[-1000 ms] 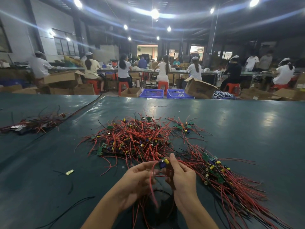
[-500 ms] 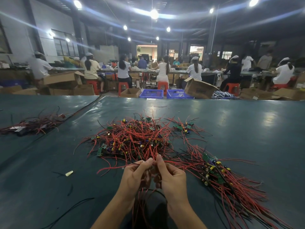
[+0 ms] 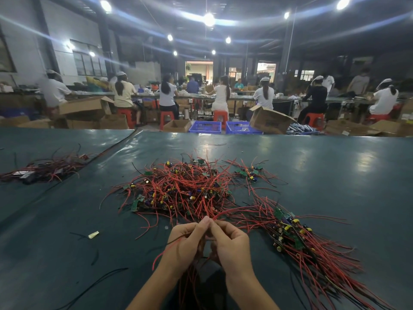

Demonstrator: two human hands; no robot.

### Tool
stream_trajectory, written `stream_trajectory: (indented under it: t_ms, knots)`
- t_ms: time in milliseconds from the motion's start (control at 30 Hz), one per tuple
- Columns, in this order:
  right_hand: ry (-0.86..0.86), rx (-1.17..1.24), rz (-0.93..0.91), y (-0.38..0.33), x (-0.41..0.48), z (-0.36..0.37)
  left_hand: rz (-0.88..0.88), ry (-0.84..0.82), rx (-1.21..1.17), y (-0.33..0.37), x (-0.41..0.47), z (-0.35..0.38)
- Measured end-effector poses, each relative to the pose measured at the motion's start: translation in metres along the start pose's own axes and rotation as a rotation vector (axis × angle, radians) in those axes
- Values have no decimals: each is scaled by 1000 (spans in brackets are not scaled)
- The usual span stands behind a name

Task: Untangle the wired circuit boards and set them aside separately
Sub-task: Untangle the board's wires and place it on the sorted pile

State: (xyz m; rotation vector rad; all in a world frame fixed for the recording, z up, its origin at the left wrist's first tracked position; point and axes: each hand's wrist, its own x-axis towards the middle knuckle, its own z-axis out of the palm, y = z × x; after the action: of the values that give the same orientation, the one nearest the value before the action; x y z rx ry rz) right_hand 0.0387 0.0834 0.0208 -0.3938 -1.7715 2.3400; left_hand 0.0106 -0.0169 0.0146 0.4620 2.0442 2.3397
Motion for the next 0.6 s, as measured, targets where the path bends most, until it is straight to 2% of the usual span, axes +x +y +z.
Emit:
stream_trajectory:
  t_ms: [233,500,600]
  knots:
    - [16,212,256,-2,3,-3,78,4,150,-3,0,-3]
    - [103,278,296,-8,17,-15,49,-40,192,1,-2,-2]
    - [67,274,290,-13,23,-25,44,-62,219,3,-2,-4]
